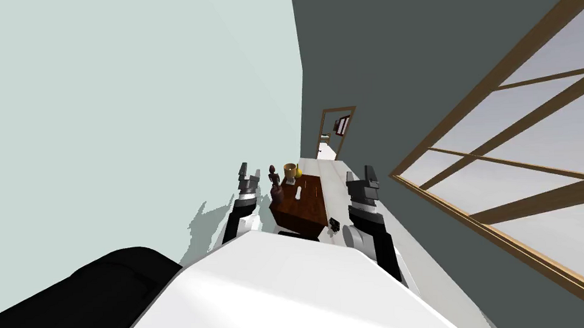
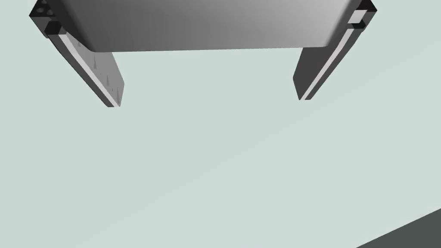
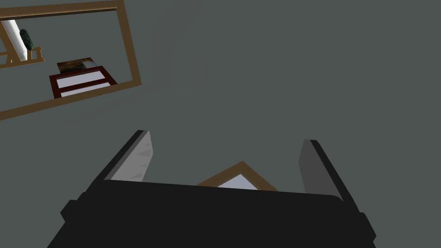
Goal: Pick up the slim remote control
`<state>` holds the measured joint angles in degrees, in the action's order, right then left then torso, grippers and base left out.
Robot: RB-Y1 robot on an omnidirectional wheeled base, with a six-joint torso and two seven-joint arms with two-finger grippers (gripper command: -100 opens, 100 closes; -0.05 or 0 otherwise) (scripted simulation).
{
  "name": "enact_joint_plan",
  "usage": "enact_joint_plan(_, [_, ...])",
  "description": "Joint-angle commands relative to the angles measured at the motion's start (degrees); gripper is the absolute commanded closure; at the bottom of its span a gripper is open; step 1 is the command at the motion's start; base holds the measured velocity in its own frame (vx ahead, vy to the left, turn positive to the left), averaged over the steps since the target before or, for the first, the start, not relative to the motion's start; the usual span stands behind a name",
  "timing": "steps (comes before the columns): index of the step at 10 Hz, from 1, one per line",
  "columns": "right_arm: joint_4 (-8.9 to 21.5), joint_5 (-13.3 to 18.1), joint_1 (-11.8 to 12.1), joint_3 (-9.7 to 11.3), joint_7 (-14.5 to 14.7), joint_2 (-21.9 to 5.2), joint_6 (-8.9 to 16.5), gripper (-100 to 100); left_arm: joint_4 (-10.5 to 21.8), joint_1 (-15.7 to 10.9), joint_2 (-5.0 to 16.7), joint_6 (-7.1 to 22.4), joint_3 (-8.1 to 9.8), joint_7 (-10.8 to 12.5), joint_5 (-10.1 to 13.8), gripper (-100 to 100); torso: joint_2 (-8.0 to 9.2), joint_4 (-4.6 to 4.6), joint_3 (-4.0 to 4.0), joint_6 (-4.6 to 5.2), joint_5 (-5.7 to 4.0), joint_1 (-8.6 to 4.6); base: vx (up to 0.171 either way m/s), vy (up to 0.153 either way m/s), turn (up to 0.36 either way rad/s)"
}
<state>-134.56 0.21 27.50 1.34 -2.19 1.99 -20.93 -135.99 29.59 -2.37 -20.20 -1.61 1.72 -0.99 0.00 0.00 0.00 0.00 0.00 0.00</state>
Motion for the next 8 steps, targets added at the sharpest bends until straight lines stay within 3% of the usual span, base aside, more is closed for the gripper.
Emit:
enact_joint_plan(1, [0.0, 0.0, 0.0, 0.0, 0.0, 0.0, 0.0, 0, 1.3, 0.0, 1.9, -0.4, 0.45, -0.3, -1.8, -100, 0.0, 0.0, 0.0, 0.0, 0.0, 0.0, -0.022, -0.03, -0.205])
enact_joint_plan(6, [0.0, 0.0, 0.0, 0.0, 0.0, 0.0, 0.0, 0, 8.1, -0.3, 7.9, -1.5, 2.25, -2.4, -9.9, -100, 0.22, 0.05, 0.13, 0.03, -0.05, -0.24, -0.059, -0.056, -0.266])
enact_joint_plan(7, [0.0, 0.0, 0.0, 0.0, 0.0, 0.0, 0.0, 0, 8.2, -0.3, 7.9, -1.5, 2.25, -2.4, -10.6, -100, 0.27, 0.06, 0.15, 0.04, -0.05, -0.23, -0.048, -0.044, -0.09])
enact_joint_plan(8, [0.0, 0.0, 0.0, 0.0, 0.0, 0.0, 0.0, 0, 10.4, -0.4, 9.3, -1.8, 2.66, -3.1, -12.8, -100, 0.23, 0.06, 0.14, -0.02, -0.04, -0.15, -0.027, -0.045, -0.199])
